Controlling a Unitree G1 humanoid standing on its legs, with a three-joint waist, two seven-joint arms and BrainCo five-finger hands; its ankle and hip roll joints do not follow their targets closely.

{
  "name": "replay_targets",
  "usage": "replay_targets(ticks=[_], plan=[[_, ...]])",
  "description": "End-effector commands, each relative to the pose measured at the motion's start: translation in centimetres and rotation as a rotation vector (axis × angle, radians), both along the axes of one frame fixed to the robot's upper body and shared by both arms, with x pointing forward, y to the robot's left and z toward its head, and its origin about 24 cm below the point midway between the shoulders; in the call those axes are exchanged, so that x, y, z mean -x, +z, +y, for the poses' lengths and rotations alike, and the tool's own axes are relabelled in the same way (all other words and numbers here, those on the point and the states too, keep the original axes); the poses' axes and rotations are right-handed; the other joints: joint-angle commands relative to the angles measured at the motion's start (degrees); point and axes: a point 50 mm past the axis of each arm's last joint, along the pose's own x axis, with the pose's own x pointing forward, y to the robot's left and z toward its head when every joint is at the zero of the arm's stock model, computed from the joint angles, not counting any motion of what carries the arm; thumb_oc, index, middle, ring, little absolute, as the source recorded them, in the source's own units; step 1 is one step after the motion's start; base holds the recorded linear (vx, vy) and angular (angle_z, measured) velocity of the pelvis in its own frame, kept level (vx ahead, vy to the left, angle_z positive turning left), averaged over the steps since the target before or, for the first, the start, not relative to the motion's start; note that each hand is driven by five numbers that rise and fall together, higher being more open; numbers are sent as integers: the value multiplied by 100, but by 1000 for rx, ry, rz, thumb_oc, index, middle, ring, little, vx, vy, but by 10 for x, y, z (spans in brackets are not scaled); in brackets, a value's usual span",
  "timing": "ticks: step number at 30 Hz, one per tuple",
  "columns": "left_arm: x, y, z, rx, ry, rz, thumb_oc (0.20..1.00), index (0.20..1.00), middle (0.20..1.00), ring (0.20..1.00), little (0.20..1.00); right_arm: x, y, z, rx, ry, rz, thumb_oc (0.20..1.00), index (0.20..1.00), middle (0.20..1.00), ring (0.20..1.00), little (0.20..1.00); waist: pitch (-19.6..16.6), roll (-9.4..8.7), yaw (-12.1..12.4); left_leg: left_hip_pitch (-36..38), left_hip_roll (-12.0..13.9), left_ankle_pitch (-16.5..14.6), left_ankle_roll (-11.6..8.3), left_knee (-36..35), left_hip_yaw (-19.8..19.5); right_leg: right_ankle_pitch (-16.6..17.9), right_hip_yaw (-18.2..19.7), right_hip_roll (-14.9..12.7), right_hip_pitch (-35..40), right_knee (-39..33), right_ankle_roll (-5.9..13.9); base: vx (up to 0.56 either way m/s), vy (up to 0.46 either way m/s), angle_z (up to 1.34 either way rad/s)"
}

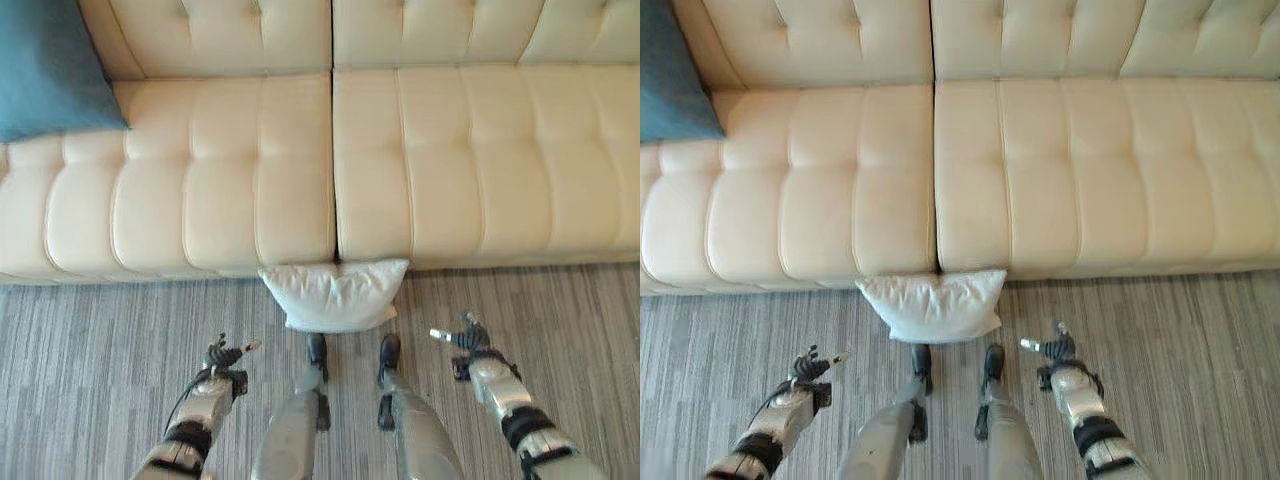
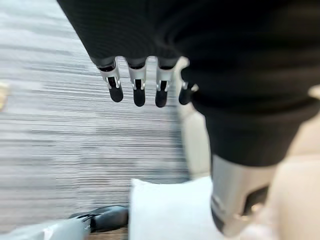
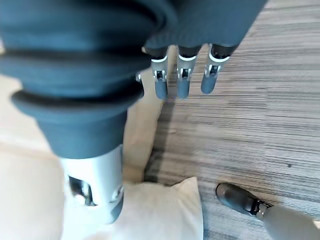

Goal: Pick up all the scattered cushions and arrange them neatly on the sofa.

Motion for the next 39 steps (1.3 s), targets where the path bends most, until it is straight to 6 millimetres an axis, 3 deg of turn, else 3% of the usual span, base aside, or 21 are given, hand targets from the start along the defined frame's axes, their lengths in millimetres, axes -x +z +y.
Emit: replay_targets(ticks=[1, 2, 3, 4, 6, 7, 8, 11, 12, 15, 18, 20, 21, 22, 23, 24, 26, 31, 33, 35, 39], plan=[[-46, 43, 4, -26, 86, -134, 1000, 1000, 1000, 1000, 1000, -35, 39, -5, -66, -132, -136, 1000, 1000, 1000, 1000, 1000, 7, 24, -24, -781, 75, -852, -172, 1056, -112, -1003, 195, -226, -965, 1028, 167, -59, 1, 17], [-68, 73, 10, -68, 96, -199, 1000, 1000, 1000, 1000, 1000, -57, 69, -2, -102, -161, -213, 1000, 1000, 1000, 1000, 1000, 143, 67, -21, -1265, 122, -931, -162, 1378, -144, -1095, 228, -279, -1442, 1377, 154, -23, 13, 15], [-81, 90, 7, -64, 100, -255, 1000, 1000, 1000, 1000, 1000, -66, 83, -1, -137, -184, -261, 1000, 1000, 1000, 1000, 1000, 220, 103, -24, -1529, 122, -986, -170, 1540, -138, -1141, 256, -313, -1701, 1559, 152, -24, 13, 24], [-82, 91, 7, -64, 100, -257, 1000, 1000, 1000, 1000, 1000, -66, 84, -1, -138, -184, -263, 1000, 1000, 1000, 1000, 1000, 194, 103, -26, -1588, 119, -969, -163, 1553, -139, -1127, 256, -319, -1758, 1570, 148, -1, 15, 22], [-106, 137, 13, -141, 75, -364, 1000, 1000, 1000, 1000, 1000, -85, 124, -1, -141, -177, -379, 1000, 1000, 1000, 1000, 1000, 431, 123, -69, -2285, 130, -1077, -177, 2004, -159, -1228, 363, -385, -2466, 2057, 137, 26, 45, 21], [-106, 138, 13, -142, 75, -366, 1000, 1000, 1000, 1000, 1000, -85, 125, -1, -141, -177, -380, 1000, 1000, 1000, 1000, 1000, 402, 121, -69, -2353, 128, -1068, -170, 2030, -157, -1221, 368, -389, -2533, 2080, 132, 50, 55, 13], [-114, 158, 15, -181, 70, -413, 1000, 1000, 1000, 1000, 1000, -91, 142, -1, -138, -171, -425, 1000, 1000, 1000, 1000, 1000, 445, 133, -81, -2625, 124, -1127, -157, 2189, -161, -1258, 409, -414, -2821, 2259, 130, 53, 53, 10], [-133, 221, 17, -257, 52, -575, 1000, 1000, 1000, 1000, 1000, -106, 194, 5, -86, -107, -570, 1000, 1000, 1000, 1000, 1000, 586, 86, -89, -3325, 96, -1251, -118, 2687, -181, -1336, 548, -446, -3572, 2734, 101, 89, 63, 5], [-141, 266, 12, -287, 42, -712, 1000, 1000, 1000, 1000, 1000, -111, 233, 13, -58, -51, -688, 1000, 1000, 1000, 1000, 1000, 655, 44, -121, -3721, 73, -1353, -133, 2959, -177, -1416, 612, -451, -3949, 2973, 92, 79, 27, -3], [-145, 287, 1, -310, -1, -774, 1000, 1000, 1000, 1000, 1000, -113, 255, 24, -50, -4, -762, 1000, 1000, 1000, 1000, 1000, 691, 3, -136, -4072, 43, -1399, -129, 3200, -210, -1460, 626, -467, -4278, 3175, 84, 72, 19, -3], [-151, 312, -35, -309, -102, -876, 1000, 1000, 1000, 1000, 1000, -115, 283, 48, -77, 93, -856, 1000, 1000, 1000, 1000, 1000, 698, -32, -135, -4553, -23, -1457, -86, 3519, -237, -1525, 672, -484, -4747, 3467, 71, 67, 6, 1], [-153, 312, -71, -290, -218, -921, 1000, 1000, 1000, 1000, 1000, -114, 288, 70, -138, 157, -902, 1000, 1000, 1000, 1000, 1000, 698, -45, -130, -4627, -54, -1483, -97, 3562, -237, -1567, 685, -475, -4835, 3504, 63, 47, -22, 8], [-153, 313, -71, -290, -218, -922, 1000, 1000, 1000, 1000, 1000, -114, 289, 70, -137, 156, -904, 1000, 1000, 1000, 1000, 1000, 698, -44, -132, -4661, -58, -1468, -89, 3578, -235, -1557, 687, -481, -4869, 3522, 59, 41, -4, 10], [-153, 304, -109, -214, -321, -934, 1000, 1000, 1000, 1000, 1000, -112, 290, 90, -254, 201, -937, 802, 802, 802, 802, 802, 692, -63, -140, -4647, -100, -1469, -97, 3567, -252, -1555, 699, -457, -4886, 3518, 69, 21, 17, 9], [-152, 296, -123, -162, -360, -921, 583, 583, 583, 583, 583, -111, 290, 98, -318, 207, -948, 200, 200, 200, 200, 200, 630, -75, -150, -4666, -105, -1436, -89, 3514, -243, -1524, 700, -450, -4920, 3476, 78, 27, 18, 7], [-151, 292, -136, -107, -380, -918, 200, 200, 200, 200, 200, -111, 290, 105, -355, 221, -956, 200, 200, 200, 200, 200, 591, -87, -152, -4638, -110, -1413, -96, 3441, -242, -1502, 699, -433, -4893, 3404, 82, 10, 15, 6], [-147, 283, -161, 70, -404, -921, 200, 200, 200, 200, 200, -109, 288, 118, -428, 241, -969, 200, 200, 200, 200, 200, 525, -123, -164, -4535, -118, -1362, -110, 3289, -255, -1453, 688, -394, -4796, 3250, 99, -1, -7, -2], [-132, 263, -205, 361, -458, -891, 200, 200, 200, 200, 200, -106, 270, 119, -573, 182, -970, 200, 200, 200, 200, 200, 330, -136, -202, -3933, -113, -1144, -201, 2539, -302, -1226, 614, -306, -4196, 2503, 174, -33, -13, -6], [-130, 261, -209, 390, -466, -889, 200, 200, 200, 200, 200, -105, 266, 120, -599, 174, -964, 200, 200, 200, 200, 200, 310, -121, -208, -3773, -105, -1114, -213, 2408, -304, -1182, 598, -291, -4045, 2374, 188, -49, -6, -14], [-121, 241, -210, 445, -462, -876, 200, 200, 200, 200, 200, -97, 232, 117, -662, 144, -923, 200, 200, 200, 200, 200, 233, -94, -199, -2837, -87, -907, -284, 1646, -349, -985, 497, -224, -3118, 1656, 261, -70, -25, -19], [-110, 223, -197, 453, -428, -878, 200, 200, 200, 200, 200, -82, 198, 111, -662, 145, -879, 200, 200, 200, 200, 200, 181, -103, -183, -1855, -125, -753, -335, 1040, -372, -856, 391, -153, -2147, 1110, 307, -8, -22, -12]])
